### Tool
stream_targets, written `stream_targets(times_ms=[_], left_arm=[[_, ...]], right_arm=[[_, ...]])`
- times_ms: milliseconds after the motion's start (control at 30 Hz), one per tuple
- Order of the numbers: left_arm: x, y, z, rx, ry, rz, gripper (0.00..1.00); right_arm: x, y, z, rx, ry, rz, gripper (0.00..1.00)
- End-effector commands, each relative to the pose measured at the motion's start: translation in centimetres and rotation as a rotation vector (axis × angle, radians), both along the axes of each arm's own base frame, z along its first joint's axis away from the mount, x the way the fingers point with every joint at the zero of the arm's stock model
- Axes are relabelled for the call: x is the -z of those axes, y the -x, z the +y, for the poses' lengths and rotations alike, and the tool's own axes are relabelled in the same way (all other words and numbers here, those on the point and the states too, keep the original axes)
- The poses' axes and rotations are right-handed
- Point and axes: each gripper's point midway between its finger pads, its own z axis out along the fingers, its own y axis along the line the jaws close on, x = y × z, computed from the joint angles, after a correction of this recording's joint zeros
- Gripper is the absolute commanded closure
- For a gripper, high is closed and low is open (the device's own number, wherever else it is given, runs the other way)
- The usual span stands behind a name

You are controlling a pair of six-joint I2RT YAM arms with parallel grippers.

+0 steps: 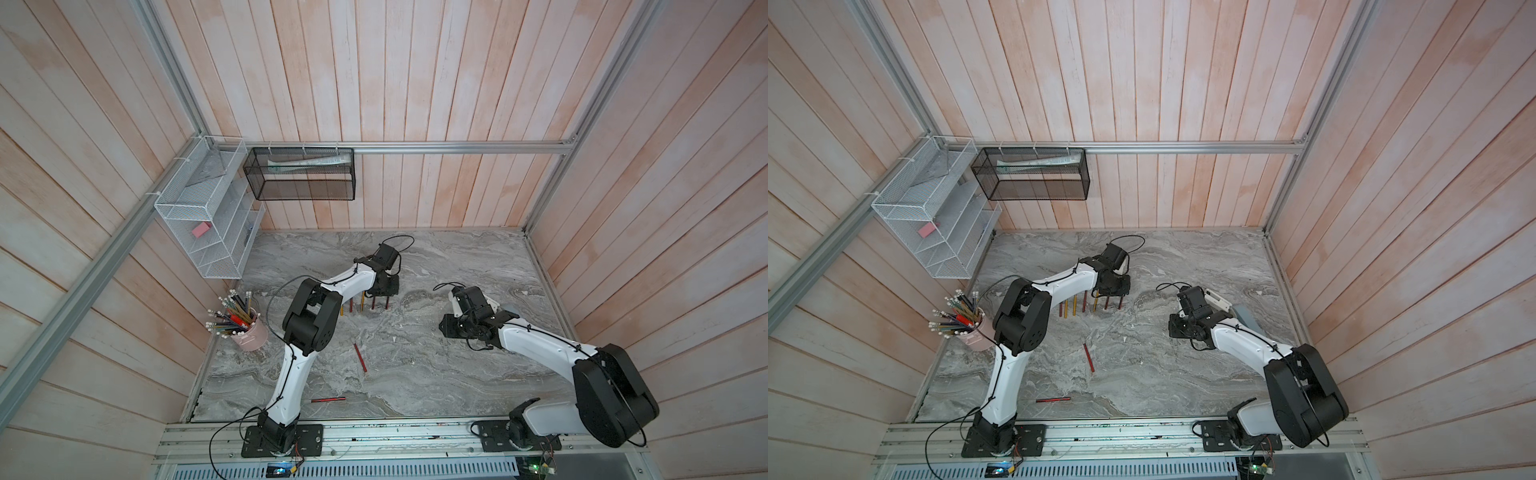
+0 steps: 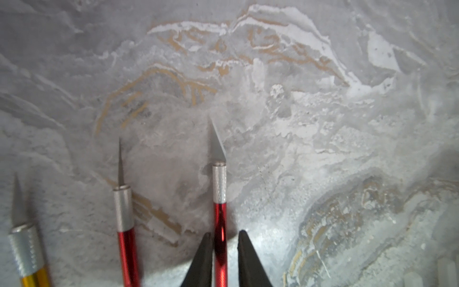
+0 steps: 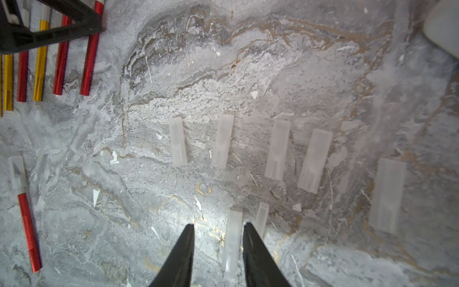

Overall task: Remove protective caps from carving knives
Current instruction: Place the carving knife at the center of the board, then pick up the carving knife from the center of the board.

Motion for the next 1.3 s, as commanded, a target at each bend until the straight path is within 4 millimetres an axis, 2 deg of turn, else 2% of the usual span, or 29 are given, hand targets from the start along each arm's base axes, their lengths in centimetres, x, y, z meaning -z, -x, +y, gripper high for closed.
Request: stream_targets(times_ms=[0, 233, 467, 600, 733, 900, 1067, 1167, 1267], left_arm=[[1.1, 0.2, 0.8, -0.008, -0.037, 0.024, 0.78], [-1.4, 0.0, 0.7, -0.013, -0.013, -0.012, 0.75], [-6.7, 0.4, 0.5, -0.022, 0.037, -0.092, 0.69], [-10.0, 1.6, 0.6, -0.025, 0.065, -0.139, 0.67], [-11.7, 4.4, 1.7, -0.048, 0.073, -0.154, 0.67], [-10.6, 10.1, 4.8, -0.102, 0.059, -0.106, 0.67], [-6.8, 16.9, 7.4, -0.175, 0.039, -0.004, 0.65], [-5.0, 19.8, 8.1, -0.212, 0.028, 0.039, 0.62], [-3.9, 21.5, 8.1, -0.230, 0.021, 0.063, 0.60]], right_arm=[[0.4, 0.7, -0.7, 0.015, 0.014, 0.023, 0.64], [0.1, 0.7, -0.6, 0.012, 0.010, 0.020, 0.63], [-0.7, 0.9, -0.2, -0.017, 0.012, 0.003, 0.62], [-1.3, 1.0, 0.6, -0.045, 0.015, -0.015, 0.62], [-2.0, 0.9, 1.6, -0.069, 0.003, -0.036, 0.65], [-2.9, 0.7, 2.9, -0.092, -0.035, -0.055, 0.66], [-3.7, 0.4, 3.8, -0.107, -0.067, -0.065, 0.66], [-4.0, 0.3, 4.4, -0.121, -0.070, -0.072, 0.66], [-4.1, 0.4, 4.9, -0.137, -0.071, -0.072, 0.66]])
